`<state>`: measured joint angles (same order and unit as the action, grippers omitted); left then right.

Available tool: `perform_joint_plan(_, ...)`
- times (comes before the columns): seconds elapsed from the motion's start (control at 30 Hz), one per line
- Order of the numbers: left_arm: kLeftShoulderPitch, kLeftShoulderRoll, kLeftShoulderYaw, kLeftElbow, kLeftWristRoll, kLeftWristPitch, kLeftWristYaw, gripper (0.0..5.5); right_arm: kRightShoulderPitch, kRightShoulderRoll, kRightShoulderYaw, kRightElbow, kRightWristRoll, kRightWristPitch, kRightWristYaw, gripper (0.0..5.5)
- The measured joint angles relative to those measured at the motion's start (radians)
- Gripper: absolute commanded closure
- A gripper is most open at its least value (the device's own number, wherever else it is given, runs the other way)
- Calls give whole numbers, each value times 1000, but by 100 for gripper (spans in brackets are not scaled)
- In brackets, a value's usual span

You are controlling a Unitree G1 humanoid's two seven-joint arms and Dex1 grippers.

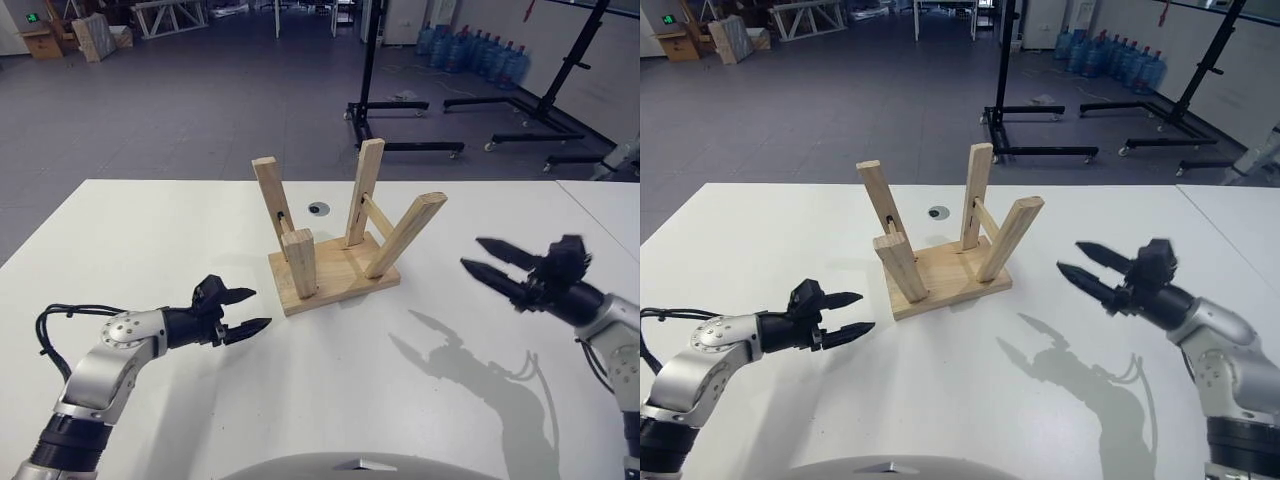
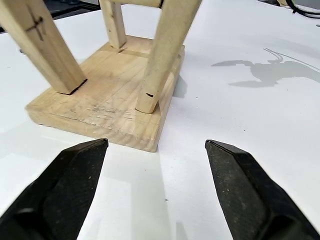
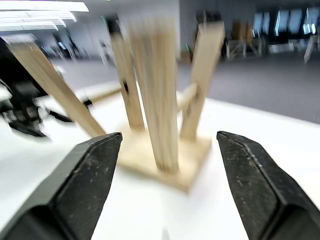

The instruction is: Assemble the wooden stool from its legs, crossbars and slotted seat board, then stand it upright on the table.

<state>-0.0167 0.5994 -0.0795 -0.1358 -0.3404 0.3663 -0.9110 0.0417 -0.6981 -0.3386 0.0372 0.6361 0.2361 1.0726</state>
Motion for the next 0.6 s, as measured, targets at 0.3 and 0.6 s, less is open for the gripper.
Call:
perform_joint_plan(0.3, -88, -165, -140, 48, 82, -101, 65, 194, -189, 107, 104, 330, -194, -239, -21, 202)
perform_joint_plan(0.6, -107, -330, -180, 235, 197, -244, 248, 236, -340, 81, 145, 485, -249, -305, 63, 197)
